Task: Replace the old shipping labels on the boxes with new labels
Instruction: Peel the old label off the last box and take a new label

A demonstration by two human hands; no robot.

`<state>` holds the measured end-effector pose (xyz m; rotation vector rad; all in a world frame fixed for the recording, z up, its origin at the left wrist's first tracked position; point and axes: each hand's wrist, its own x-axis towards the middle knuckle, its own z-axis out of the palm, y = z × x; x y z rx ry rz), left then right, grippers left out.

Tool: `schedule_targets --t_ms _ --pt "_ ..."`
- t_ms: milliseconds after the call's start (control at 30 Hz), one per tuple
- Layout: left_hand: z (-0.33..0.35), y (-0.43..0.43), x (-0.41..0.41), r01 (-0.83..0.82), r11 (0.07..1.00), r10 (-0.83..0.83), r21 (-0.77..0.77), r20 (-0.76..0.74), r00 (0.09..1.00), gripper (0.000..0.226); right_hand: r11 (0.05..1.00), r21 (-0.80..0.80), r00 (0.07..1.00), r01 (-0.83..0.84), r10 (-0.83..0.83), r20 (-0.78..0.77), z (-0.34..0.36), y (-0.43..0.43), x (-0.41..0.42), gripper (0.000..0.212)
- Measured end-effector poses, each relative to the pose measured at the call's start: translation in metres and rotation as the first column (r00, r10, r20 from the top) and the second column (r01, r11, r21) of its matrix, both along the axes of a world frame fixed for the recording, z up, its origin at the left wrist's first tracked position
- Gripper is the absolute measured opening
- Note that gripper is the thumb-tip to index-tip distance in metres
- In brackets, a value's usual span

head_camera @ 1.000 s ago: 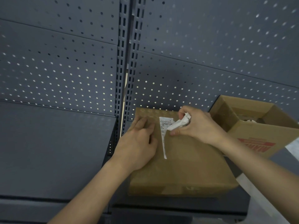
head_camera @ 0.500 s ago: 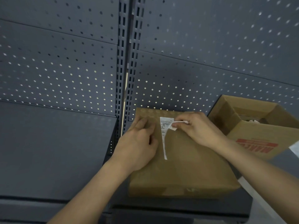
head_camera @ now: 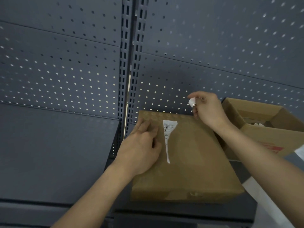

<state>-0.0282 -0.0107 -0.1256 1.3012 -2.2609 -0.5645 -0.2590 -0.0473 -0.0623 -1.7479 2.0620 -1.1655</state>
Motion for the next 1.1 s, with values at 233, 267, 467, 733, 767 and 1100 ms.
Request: schedule_targets --t_ms 233,267,467,733,767,1100 --pt "-0.001 0.0 0.0 -0.001 1.0 0.0 -0.013 -0.013 1.0 0.051 0.961 0.277 0.984 0.02 -0.068 0.165 0.0 0.008 0.01 0.034" --pt "-0.001 0.0 0.0 0.002 1.0 -0.002 -0.014 -0.013 1.0 0.05 0.946 0.324 0.971 -0.029 -0.05 0.234 -0.002 0.01 0.011 0.031" --pt "0.001 0.001 0.0 0.002 1.0 -0.002 -0.014 -0.019 1.0 0.05 0.964 0.158 0.925 -0.216 0.149 0.35 -0.007 0.02 0.007 0.042" --pt "0.002 0.002 0.001 0.015 1.0 -0.015 -0.025 -0.008 1.0 0.05 0.975 0.213 0.961 -0.067 0.005 0.278 -0.012 0.022 0.003 0.038" --pt "0.002 0.002 0.001 0.016 0.999 -0.017 -0.027 -0.008 1.0 0.05 0.969 0.236 0.965 -0.079 0.014 0.263 -0.012 0.023 0.004 0.036" --pt "0.004 0.002 0.001 0.018 1.0 -0.018 -0.02 0.002 1.0 0.052 0.936 0.242 0.963 -0.255 0.269 -0.028 -0.016 0.02 0.004 0.016"
